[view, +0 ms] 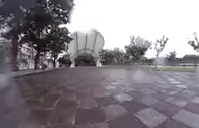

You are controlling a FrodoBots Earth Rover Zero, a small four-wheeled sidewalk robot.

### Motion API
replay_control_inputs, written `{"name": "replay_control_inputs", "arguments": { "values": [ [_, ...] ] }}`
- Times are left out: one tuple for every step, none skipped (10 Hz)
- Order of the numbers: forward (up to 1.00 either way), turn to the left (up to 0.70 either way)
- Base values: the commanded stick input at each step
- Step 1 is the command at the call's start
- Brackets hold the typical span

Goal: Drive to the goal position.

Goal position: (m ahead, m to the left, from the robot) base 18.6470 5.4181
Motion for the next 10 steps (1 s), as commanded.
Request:
{"name": "replay_control_inputs", "arguments": {
  "values": [
    [0.85, 0.34],
    [0.85, 0.21],
    [0.85, 0.00],
    [0.85, 0.00],
    [0.85, 0.00],
    [0.85, 0.00],
    [0.85, 0.00],
    [0.85, 0.00],
    [0.85, 0.00],
    [0.85, 0.00]
  ]
}}
